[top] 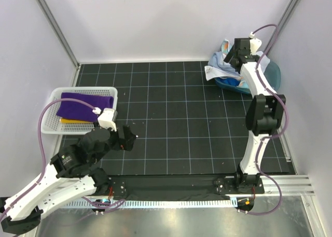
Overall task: Fold and stack the towels
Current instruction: Grab crumpled towel
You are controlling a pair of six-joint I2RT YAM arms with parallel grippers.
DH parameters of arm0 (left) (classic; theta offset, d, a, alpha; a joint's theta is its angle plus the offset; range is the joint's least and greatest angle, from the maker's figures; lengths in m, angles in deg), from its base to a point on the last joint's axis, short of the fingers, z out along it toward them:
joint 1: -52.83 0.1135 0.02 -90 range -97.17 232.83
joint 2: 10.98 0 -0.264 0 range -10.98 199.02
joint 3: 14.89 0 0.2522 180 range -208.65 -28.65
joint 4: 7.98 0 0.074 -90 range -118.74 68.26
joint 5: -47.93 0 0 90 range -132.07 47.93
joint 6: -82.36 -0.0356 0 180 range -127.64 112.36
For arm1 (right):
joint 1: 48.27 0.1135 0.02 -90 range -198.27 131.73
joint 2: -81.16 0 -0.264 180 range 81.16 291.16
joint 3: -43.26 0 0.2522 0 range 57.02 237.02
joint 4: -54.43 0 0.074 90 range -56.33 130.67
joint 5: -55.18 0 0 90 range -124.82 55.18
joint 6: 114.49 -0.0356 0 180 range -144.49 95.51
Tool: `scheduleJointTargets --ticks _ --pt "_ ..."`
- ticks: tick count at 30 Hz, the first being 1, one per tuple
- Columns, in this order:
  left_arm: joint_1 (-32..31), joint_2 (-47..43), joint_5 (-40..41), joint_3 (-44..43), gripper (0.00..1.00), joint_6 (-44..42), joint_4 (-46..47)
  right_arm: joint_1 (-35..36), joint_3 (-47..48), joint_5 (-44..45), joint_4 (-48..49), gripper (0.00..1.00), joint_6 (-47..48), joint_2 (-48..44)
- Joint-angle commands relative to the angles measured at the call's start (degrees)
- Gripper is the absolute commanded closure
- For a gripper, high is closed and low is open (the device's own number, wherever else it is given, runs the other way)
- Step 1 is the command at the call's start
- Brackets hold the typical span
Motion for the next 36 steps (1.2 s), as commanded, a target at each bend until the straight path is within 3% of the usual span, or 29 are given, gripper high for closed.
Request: scheduleJointTargets --ticks 1,6,10,30,34,36 --pt "-0.16 -0.19 -0.23 0.11 0.00 -0.94 1.75 -0.88 8.42 -1.45 -2.08 0.10 0.54 5.80" --pt "-0.07 0.15 -0.41 0.28 0.00 -1.03 1.93 -0.88 14.40 -7.25 -2.25 0.12 2.04 11.52" --pt "-0.07 0.95 -0.85 0.20 0.00 -1.20 1.93 -0.70 11.87 -8.50 -0.77 0.14 1.42 10.83" --pt "-0.07 2.27 -1.20 0.20 0.00 -1.56 2.19 -1.14 19.07 -0.15 -2.60 0.16 2.39 20.41" --pt "-0.07 2.27 -1.11 0.20 0.00 -1.56 2.11 -3.16 18.71 -1.37 -1.45 0.23 1.95 20.84" --pt "-0.07 2.18 -1.02 0.20 0.00 -1.47 2.02 -3.51 19.32 -1.99 -1.54 0.37 1.69 21.11"
